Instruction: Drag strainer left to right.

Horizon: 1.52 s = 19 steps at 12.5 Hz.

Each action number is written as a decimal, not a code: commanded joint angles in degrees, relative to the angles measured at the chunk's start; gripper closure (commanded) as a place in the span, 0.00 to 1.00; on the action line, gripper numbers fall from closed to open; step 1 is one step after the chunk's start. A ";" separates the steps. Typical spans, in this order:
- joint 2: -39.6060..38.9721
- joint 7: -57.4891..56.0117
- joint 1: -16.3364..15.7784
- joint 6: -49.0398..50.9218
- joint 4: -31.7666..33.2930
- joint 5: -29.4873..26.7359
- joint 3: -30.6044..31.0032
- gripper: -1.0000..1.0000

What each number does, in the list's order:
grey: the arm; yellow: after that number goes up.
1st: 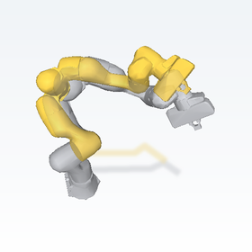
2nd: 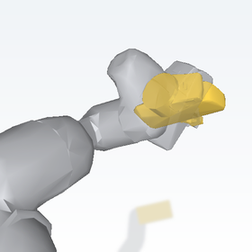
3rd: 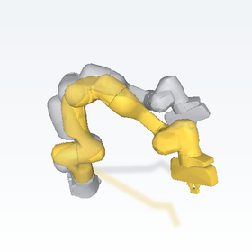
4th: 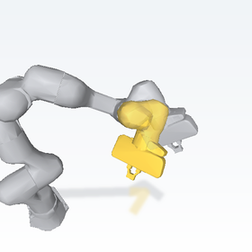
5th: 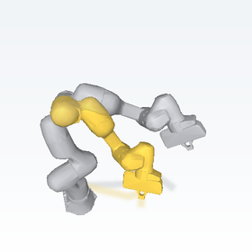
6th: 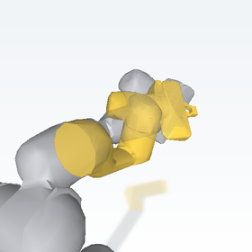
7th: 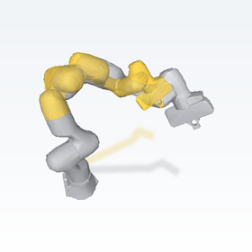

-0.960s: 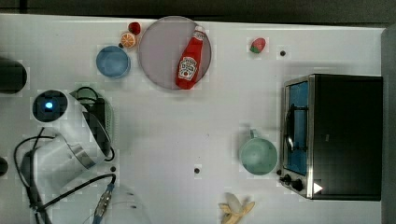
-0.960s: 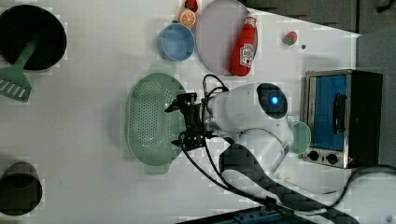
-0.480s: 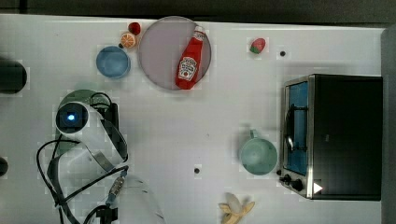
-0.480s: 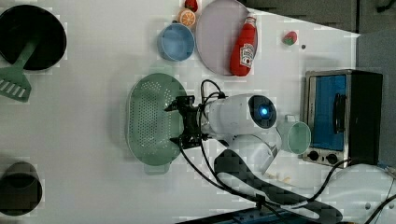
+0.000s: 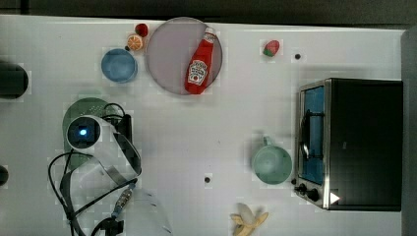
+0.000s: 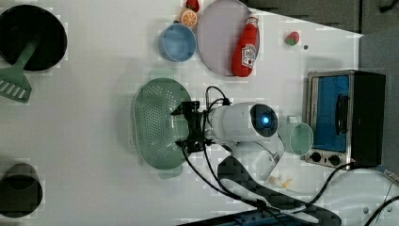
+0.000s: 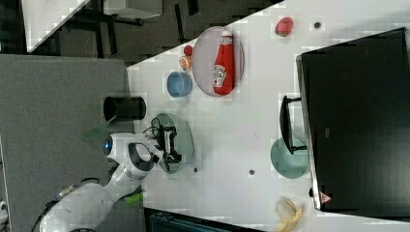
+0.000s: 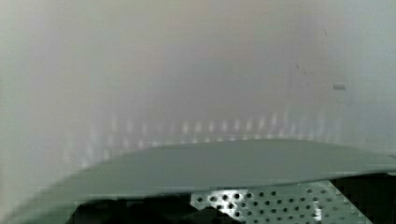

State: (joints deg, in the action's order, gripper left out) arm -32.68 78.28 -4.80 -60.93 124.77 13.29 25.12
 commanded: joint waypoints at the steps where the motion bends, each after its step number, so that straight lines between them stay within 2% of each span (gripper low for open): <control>1: 1.60 1.75 2.20 0.25 0.42 -0.09 -2.84 0.00; 10: 8.21 -7.41 8.87 -0.29 8.38 -0.06 -6.14 0.00; 19: 9.39 -18.59 14.78 -0.93 10.01 -0.06 -12.78 0.00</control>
State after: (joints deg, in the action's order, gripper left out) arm -23.56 64.40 8.80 -62.44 136.41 13.52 12.58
